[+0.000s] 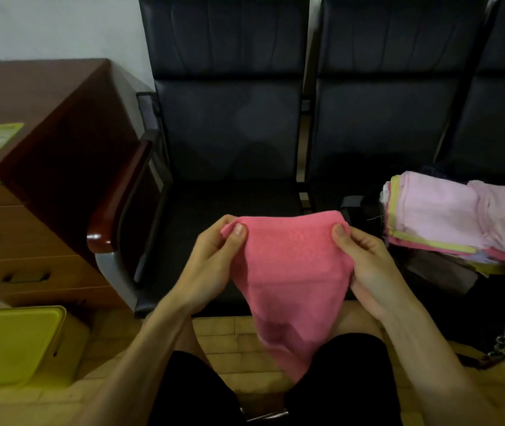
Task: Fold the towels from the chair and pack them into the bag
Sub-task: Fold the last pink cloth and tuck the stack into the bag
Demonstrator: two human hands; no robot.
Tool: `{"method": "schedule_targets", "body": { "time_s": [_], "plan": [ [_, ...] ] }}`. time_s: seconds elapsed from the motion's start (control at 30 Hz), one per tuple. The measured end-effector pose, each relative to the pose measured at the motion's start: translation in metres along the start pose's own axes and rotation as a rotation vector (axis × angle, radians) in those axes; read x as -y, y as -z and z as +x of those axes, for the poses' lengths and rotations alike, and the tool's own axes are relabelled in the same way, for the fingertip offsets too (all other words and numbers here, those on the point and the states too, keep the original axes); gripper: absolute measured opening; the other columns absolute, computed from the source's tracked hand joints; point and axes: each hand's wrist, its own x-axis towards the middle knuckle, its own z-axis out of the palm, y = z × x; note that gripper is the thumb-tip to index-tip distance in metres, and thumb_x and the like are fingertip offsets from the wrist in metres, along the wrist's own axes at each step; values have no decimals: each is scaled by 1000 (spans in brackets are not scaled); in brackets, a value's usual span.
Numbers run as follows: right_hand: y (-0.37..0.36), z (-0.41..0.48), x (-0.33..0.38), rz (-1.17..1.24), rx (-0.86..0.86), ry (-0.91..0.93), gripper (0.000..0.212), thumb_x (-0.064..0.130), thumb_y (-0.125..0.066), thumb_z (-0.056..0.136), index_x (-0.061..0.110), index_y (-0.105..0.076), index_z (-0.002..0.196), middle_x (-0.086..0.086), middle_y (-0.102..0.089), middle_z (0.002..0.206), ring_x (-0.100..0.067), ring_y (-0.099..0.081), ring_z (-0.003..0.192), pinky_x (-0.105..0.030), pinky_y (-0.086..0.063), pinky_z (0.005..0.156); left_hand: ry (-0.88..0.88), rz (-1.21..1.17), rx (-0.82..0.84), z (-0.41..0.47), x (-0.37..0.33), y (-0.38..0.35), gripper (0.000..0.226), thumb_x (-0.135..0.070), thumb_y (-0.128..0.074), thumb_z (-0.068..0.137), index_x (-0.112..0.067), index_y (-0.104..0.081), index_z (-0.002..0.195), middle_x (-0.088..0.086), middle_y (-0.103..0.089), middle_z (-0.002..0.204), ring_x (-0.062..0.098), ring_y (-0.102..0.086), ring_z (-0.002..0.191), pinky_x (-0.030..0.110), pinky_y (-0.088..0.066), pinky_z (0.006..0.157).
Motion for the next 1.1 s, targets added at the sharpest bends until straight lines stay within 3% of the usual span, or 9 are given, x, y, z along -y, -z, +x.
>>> {"method": "schedule_targets", "body": {
  "time_s": [0.17,0.33,0.4,0.47,0.6,0.7,0.83,0.93,1.1],
  "plan": [
    [4,0,-17,44,-88,-14,28,36,-62,83,15,-78,91,-12,-74,101,-22,-69,98,-34,-54,89,-173,276,-60,6,-3,-22,14,-19,-49,103,-22,-63,99,-14,-66,92,2,-65,83,15,-50,71],
    [-6,-6,-48,258,-33,-202,59,53,-56,75,12,-65,116,-12,-71,105,-18,-73,92,-31,-58,72,-161,156,-116,14,-5,-32,18,-16,-49,104,-19,-65,98,-6,-68,89,6,-65,81,19,-51,72],
    [-11,-12,-62,259,43,-248,60,48,-78,56,15,-73,107,-8,-72,89,-18,-72,73,-30,-56,60,-108,73,-126,17,-5,-31,20,-20,-48,104,-23,-66,95,-5,-69,86,10,-65,80,25,-53,72],
    [-12,-15,-78,98,199,-235,57,42,-97,35,18,-81,85,-8,-76,83,-20,-74,76,-31,-58,63,-44,-13,-142,21,-3,-28,23,-23,-48,104,-26,-67,90,-3,-68,84,14,-64,78,30,-54,71],
    [-12,-19,-97,-196,299,-266,35,22,-80,79,2,-72,106,-16,-73,108,-31,-68,106,-40,-56,91,28,-86,-220,28,-1,-16,20,-28,-49,103,-24,-67,96,8,-71,91,23,-69,84,39,-58,74],
    [-15,-20,-99,-129,221,-333,46,40,-70,80,5,-68,110,-15,-72,113,-27,-69,107,-44,-53,98,117,-119,-310,35,5,-2,20,-29,-49,104,-17,-66,101,12,-71,93,22,-70,84,40,-60,75],
    [-17,-16,-71,105,222,-385,25,27,-60,80,10,-79,83,-9,-76,92,-18,-73,89,-33,-59,82,311,-71,-412,44,21,23,17,-30,-49,104,-22,-63,99,10,-70,97,25,-68,95,42,-59,75],
    [-23,-11,-45,172,181,-355,28,31,-64,75,9,-75,88,-11,-75,85,-18,-73,79,-29,-59,66,473,-168,-381,44,34,33,18,-26,-48,105,-14,-61,99,10,-68,95,21,-67,88,33,-54,68],
    [-36,-8,-11,247,207,-335,27,39,-62,79,18,-78,75,-2,-66,66,-13,-65,58,-23,-54,53,618,-476,-272,38,50,32,34,-37,-49,103,-8,-64,115,18,-71,111,28,-67,106,40,-54,86]
  ]
}}
